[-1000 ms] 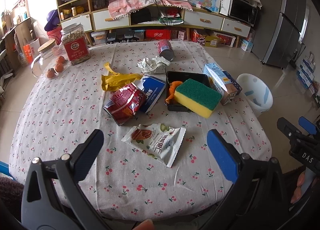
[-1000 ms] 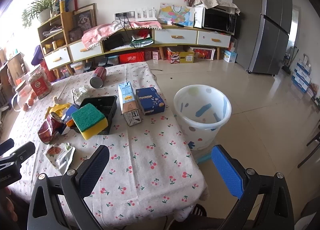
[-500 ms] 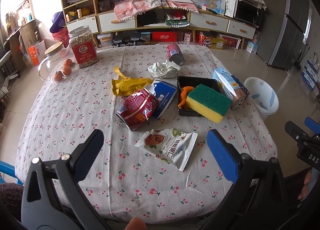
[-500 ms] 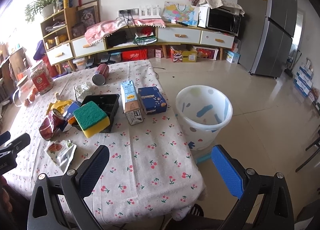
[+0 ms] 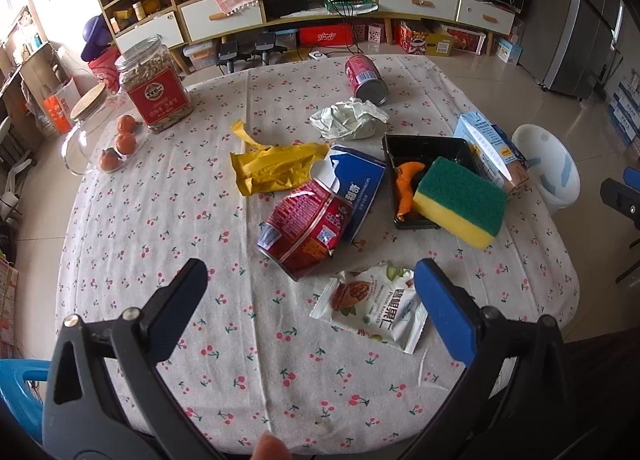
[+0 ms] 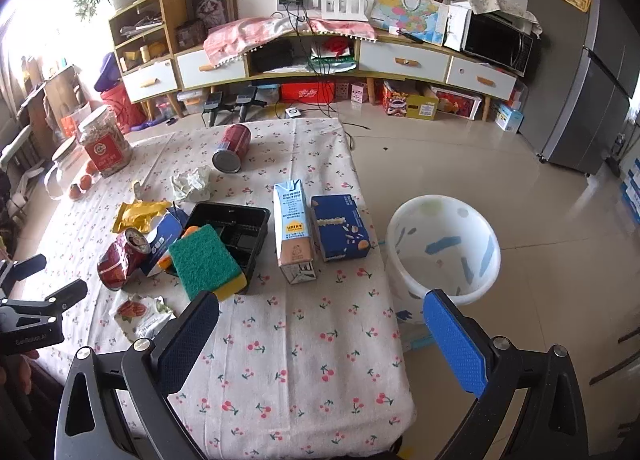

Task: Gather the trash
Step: 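Grasp the white-and-blue milk carton with the right tool while the left tool reaches toward the red can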

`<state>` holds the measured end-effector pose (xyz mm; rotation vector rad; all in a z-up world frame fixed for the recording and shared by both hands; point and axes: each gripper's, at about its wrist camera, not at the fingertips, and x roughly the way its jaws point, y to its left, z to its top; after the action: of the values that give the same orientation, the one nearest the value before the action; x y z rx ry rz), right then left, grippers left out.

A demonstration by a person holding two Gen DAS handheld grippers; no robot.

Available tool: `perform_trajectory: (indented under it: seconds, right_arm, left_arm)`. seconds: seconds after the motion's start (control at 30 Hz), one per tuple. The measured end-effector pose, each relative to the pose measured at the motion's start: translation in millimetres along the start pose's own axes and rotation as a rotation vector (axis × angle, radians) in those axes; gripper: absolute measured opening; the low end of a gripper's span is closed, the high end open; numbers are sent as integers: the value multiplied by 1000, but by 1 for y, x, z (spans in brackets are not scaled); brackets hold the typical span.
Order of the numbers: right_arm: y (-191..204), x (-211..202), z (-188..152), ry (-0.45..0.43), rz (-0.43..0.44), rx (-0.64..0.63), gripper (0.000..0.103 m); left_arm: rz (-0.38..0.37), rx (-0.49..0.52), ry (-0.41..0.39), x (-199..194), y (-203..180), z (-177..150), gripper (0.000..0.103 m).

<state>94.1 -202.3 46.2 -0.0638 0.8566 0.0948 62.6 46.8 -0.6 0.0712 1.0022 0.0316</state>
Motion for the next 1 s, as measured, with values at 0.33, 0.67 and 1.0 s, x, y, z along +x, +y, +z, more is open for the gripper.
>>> perform_trajectory:
  seconds: [0.33, 0.67, 1.0]
  right_arm:
    - [8, 90, 39, 197, 80, 12, 98]
    - [20, 145, 45, 299, 81, -33, 73]
    - [26, 160, 45, 329, 70, -55, 41]
  left_arm:
    - [40, 57, 18, 36, 9, 24, 102]
    - [-38, 7, 136, 66, 13, 21, 102]
    - [-44, -24, 177, 72, 24, 22, 102]
